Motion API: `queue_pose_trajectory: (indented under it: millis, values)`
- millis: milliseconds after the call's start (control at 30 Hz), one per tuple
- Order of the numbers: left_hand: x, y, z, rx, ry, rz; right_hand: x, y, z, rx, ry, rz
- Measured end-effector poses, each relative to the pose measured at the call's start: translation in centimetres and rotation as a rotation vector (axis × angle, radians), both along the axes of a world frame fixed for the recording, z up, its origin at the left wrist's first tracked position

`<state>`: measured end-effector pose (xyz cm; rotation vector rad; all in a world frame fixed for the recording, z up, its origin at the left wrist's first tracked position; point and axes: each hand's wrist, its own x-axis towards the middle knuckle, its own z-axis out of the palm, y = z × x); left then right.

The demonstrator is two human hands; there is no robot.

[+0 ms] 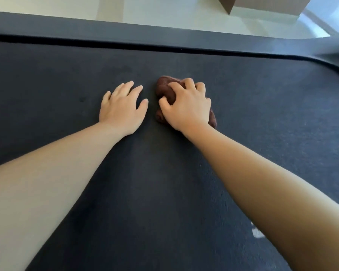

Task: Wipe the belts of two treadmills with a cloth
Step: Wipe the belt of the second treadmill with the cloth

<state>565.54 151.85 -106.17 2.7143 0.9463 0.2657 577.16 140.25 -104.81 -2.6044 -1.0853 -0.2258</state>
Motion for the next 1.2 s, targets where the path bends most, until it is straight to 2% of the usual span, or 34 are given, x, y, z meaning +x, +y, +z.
queue_pose_trajectory:
  millis: [100, 267, 433, 700, 1000, 1200]
  values:
    - [0.5, 0.2, -0.6, 0.074, -0.008, 0.037, 3.9, 4.0, -0.1, 0.004, 0.003, -0.002]
    - [0.4, 0.1, -0.6, 0.072, 0.003, 0.047, 9.0, 9.5, 0.4, 0.006, 0.027, -0.014]
    - [0.4, 0.3, -0.5, 0.056, -0.01, 0.042, 8.8, 9.0, 0.8, -0.039, 0.03, 0.014]
    - [-0.3, -0.3, 0.1, -0.002, -0.002, -0.022, -1.2, -0.7, 0.6, -0.055, -0.005, 0.044]
    - [-10.1, -2.2, 0.3, -0.017, -0.035, -0.215, -15.4, -12.2, 1.1, 0.009, 0.018, 0.19]
    - [-11.3, -0.7, 0.1, -0.013, -0.045, -0.187, -17.0, -12.7, 0.8, 0.038, 0.013, 0.218]
